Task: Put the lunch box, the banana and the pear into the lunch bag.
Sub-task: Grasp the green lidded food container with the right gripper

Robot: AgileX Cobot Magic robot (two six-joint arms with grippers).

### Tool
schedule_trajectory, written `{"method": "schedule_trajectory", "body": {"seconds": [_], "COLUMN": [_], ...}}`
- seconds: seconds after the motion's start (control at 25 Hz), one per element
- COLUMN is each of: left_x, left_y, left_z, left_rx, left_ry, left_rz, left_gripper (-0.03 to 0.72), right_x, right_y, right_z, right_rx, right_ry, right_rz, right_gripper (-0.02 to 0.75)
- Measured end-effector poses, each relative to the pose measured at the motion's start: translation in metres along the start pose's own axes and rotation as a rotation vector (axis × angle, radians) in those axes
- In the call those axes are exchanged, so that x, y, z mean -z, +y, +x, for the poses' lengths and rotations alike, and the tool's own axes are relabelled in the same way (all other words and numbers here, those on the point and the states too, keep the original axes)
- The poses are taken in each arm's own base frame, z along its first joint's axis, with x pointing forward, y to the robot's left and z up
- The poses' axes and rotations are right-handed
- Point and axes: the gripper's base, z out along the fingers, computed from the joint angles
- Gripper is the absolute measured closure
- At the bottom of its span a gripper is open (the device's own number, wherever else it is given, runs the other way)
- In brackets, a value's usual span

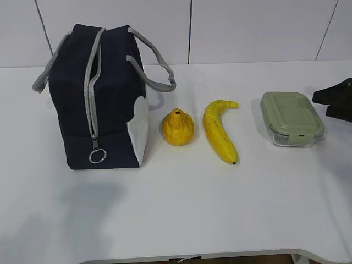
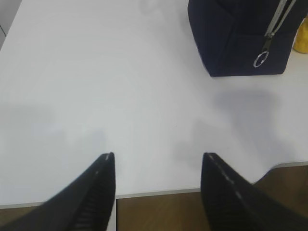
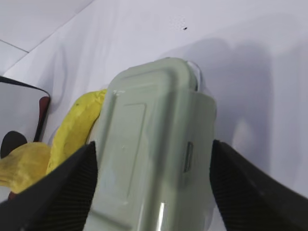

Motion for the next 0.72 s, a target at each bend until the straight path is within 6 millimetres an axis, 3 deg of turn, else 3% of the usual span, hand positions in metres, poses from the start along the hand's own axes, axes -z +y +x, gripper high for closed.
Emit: {"method": "schedule_trajectory", "body": {"seconds": [0.44,0.72], "left_x": [0.0,0.0], "left_y": [0.0,0.0], "left_z": [0.0,0.0], "left_rx": [0.0,0.0], "left_ry": [0.0,0.0], "left_rz": [0.0,0.0], "left_gripper": [0.274,0.274], "right_x": [-0.018,-0.025], "right_y": [-0.023,-0.026], "right_z": [0.01,0.012], "right_rx": [-0.097,-0.169], "right_ry": [-0.026,-0.085], "right_rz": [-0.018,-0.113], "right_gripper": [0.15,0.15]}}
